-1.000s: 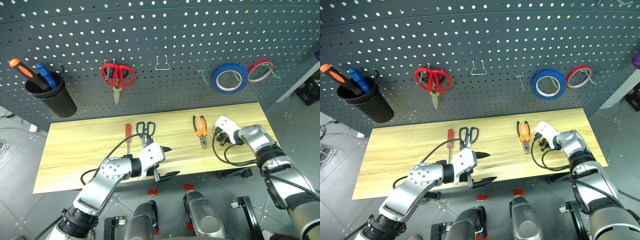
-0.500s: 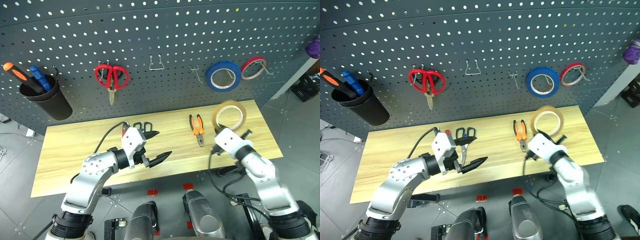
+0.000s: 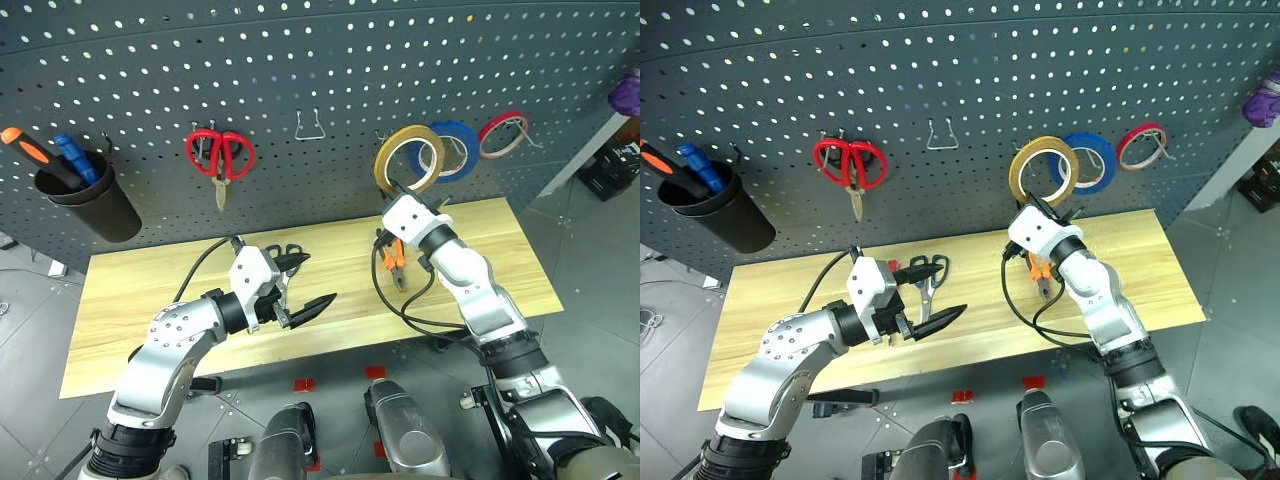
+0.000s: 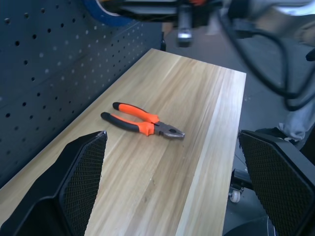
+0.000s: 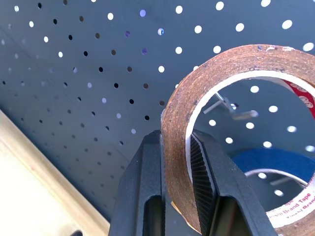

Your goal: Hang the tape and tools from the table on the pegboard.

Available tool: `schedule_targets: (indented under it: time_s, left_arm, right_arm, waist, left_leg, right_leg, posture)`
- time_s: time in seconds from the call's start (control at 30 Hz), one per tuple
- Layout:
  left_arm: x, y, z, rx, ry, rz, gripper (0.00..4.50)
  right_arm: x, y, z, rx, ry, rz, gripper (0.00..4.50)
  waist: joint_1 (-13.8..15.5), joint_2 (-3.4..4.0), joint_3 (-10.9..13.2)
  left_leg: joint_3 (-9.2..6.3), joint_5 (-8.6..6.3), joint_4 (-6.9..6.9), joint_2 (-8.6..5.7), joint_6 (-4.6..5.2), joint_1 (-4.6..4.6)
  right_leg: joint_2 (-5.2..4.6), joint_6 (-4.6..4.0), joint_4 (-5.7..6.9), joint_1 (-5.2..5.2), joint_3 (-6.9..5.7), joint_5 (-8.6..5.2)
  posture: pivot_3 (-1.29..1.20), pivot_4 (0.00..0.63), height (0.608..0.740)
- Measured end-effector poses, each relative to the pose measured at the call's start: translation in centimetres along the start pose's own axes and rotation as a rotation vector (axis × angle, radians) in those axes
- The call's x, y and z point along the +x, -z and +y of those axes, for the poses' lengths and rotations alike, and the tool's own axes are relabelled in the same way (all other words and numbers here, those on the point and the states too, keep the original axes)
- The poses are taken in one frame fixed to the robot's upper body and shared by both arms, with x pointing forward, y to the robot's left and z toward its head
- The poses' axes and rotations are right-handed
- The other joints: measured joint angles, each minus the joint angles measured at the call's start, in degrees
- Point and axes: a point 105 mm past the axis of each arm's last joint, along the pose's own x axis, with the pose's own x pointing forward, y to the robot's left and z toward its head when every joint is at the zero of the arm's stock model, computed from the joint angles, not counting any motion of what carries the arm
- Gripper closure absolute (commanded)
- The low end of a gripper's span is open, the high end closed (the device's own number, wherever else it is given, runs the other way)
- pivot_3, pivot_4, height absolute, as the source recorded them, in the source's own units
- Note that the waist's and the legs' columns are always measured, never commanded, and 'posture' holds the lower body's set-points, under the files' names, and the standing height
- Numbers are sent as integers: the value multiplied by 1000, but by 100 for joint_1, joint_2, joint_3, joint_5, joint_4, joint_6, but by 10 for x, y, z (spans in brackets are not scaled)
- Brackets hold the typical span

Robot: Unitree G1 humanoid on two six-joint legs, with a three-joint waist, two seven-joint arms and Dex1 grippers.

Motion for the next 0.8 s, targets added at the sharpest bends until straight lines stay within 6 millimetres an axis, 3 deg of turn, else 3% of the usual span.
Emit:
schedule_targets:
  time_s: [0.17,0.33,0.43,0.5,0.67,0.8]
  left_arm:
    - [0,1,0,1,-6,6,0]
    - [-14,23,3,69,5,145,0]
    - [-30,48,5,120,29,269,0]
    - [-33,54,3,140,49,296,0]
    - [-31,56,0,167,82,299,0]
    - [-27,59,-6,162,101,292,0]
  right_arm:
    - [3,18,13,87,-75,87,1749]
    - [-32,50,42,232,-133,285,69]
    - [-49,63,57,382,-93,458,28]
    - [-49,63,61,476,-60,539,28]
    - [-23,45,71,700,-51,661,28]
    - [-10,58,73,776,-40,775,28]
  waist:
    - [0,0,0]
    - [15,-1,-2]
    - [-11,1,-2]
    - [-12,0,-2]
    - [-10,0,-2]
    - [7,0,-1]
  left_leg:
    - [5,0,0,2,1,-2]
    - [6,-2,-2,4,3,-1]
    - [10,-3,-5,3,5,1]
    - [9,-3,-6,4,5,0]
    - [10,-4,-9,2,5,-3]
    - [10,-8,-9,-2,11,-9]
  right_leg:
    - [1,0,2,-5,6,0]
    - [1,0,4,-7,11,0]
    - [1,0,16,-16,23,0]
    - [1,0,20,-22,22,0]
    - [-1,0,21,-31,22,0]
    - [-7,-1,18,-34,17,0]
  posture:
    - [-332,244,740]
    - [-342,254,740]
    - [-348,264,740]
    - [-351,272,740]
    - [-343,283,740]
    - [-338,289,740]
